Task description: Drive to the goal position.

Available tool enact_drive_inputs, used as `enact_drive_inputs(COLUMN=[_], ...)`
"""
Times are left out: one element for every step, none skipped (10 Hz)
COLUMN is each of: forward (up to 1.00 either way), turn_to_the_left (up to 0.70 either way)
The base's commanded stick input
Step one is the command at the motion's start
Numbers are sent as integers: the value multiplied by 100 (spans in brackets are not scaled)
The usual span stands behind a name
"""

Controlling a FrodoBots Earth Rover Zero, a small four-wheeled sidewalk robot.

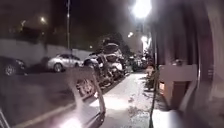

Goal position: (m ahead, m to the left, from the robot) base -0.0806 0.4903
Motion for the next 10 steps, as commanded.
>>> enact_drive_inputs(forward=[45,45,45,45,0,0,0,0,0,0], turn_to_the_left=[0,0,0,0,0,0,0,0,0,0])
